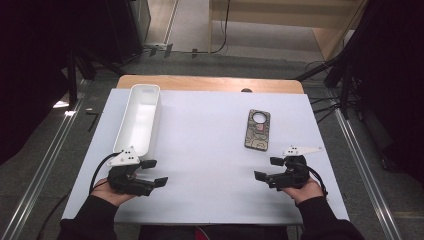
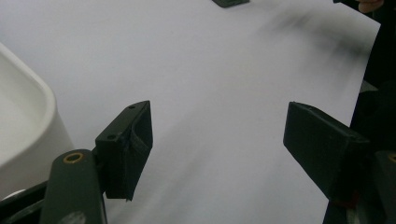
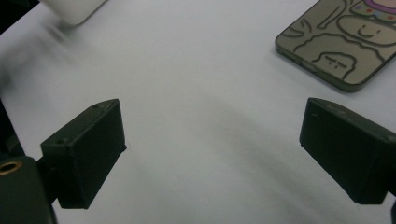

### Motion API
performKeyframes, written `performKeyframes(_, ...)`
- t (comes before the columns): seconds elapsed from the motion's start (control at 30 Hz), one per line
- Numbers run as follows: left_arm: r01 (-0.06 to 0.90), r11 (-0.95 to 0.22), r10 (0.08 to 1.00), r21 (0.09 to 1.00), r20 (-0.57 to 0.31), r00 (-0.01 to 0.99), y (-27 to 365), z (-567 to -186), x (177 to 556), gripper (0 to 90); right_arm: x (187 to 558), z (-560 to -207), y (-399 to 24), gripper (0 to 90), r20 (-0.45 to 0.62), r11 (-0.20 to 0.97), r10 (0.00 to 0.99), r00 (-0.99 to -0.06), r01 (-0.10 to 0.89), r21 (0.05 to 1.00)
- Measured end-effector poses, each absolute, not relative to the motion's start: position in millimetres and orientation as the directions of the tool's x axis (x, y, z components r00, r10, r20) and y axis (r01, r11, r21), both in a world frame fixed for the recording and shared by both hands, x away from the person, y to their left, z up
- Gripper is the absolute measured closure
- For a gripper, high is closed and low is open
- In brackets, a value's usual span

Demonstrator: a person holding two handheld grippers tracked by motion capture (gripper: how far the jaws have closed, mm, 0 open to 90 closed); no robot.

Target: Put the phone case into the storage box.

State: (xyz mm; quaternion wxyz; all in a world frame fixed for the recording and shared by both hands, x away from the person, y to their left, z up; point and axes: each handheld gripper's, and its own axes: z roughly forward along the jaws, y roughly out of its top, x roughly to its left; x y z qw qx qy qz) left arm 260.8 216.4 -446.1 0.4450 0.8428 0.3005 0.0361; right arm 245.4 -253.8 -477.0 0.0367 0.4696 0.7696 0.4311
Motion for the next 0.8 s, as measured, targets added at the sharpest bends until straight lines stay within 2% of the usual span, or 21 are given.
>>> performKeyframes(0.8,0.478,-0.421,0.533,0.77,-0.216,0.818,217.1,-447.0,261.9,23.9,265.9,-474.7,-251.2,6.0,0.306,0.112,0.845,-0.438,0.704,0.701)
